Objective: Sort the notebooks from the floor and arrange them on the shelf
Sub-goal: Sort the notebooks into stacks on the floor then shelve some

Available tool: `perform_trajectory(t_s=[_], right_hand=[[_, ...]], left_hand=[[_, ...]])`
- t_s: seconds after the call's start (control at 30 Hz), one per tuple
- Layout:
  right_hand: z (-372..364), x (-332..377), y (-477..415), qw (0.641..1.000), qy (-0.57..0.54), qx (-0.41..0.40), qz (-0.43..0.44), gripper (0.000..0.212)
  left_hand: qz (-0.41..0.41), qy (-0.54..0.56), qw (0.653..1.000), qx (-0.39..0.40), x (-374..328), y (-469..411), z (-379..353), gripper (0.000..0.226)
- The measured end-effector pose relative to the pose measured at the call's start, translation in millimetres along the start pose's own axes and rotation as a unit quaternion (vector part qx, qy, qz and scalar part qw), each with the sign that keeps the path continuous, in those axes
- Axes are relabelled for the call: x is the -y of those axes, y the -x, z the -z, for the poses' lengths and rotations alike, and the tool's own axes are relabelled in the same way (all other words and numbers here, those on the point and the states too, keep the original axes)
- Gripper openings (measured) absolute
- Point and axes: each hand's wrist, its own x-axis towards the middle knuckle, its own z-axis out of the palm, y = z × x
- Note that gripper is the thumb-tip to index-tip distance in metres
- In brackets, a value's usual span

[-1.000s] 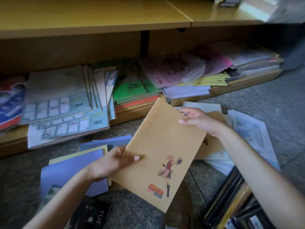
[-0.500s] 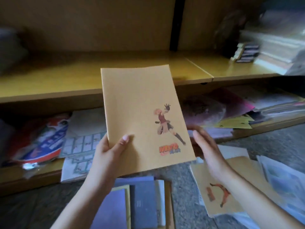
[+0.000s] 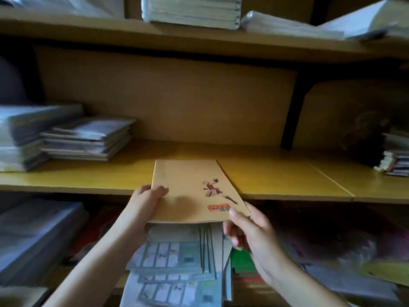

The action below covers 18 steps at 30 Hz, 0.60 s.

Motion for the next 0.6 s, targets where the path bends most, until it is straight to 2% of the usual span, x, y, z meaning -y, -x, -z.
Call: perform_trajectory(t_s=[0.07,0.13,0.17,0.2,0.23,0.27,0.3,0.33,0.4,0.5,0.6], right_hand=[[-2.8,1.8,-7.4,0.999,0.041,-0.007,-0.01,0.029],[-3.8,3.6,-17.6,0.993,0.121,-0.016,-0.006,0.05],[-5.0,5.5,-21.8,0.981,0.192,-0.007,0.01,0.062],[-7.5,9.0,-23.8,0.958,0.284,0.009,0.029,0.07],[-9.7,12.0,-26.1,0.927,0.371,0.026,0.046,0.074],[-13.4,16.8,-26.5,0.9,0.429,0.033,0.06,0.074],[-16.7,21.7,-27.7,0.883,0.462,0.038,0.072,0.072],[-20.2,26.1,-29.4,0.872,0.481,0.042,0.082,0.069],[-26.5,33.1,-35.1,0.85,0.515,0.032,0.107,0.063],[-30.1,33.3,-51.3,0.787,0.596,-0.021,0.159,0.055],[-36.3,24.4,-65.4,0.745,0.634,-0.056,0.198,0.051]], left_hand=[[-0.008,-0.045,0.999,-0.015,-5.2,-6.8,1.7,0.072],[-0.064,-0.194,0.978,-0.039,-10.1,-5.0,4.8,0.087],[-0.114,-0.304,0.944,-0.056,-12.1,0.8,6.3,0.089],[-0.169,-0.42,0.889,-0.075,-11.6,4.5,9.8,0.089],[-0.227,-0.524,0.817,-0.08,-11.5,9.2,13.2,0.086],[-0.283,-0.594,0.75,-0.067,-11.8,13.4,15.9,0.078],[-0.328,-0.63,0.703,-0.028,-11.9,15.1,18.8,0.066],[-0.356,-0.636,0.685,0.018,-12.4,16.9,20.5,0.056],[-0.355,-0.635,0.682,0.08,-12.3,17.7,21.4,0.046],[-0.349,-0.711,0.609,0.05,-12.6,3.9,23.8,0.046],[-0.33,-0.746,0.577,0.036,-19.1,-15.2,28.9,0.043]])
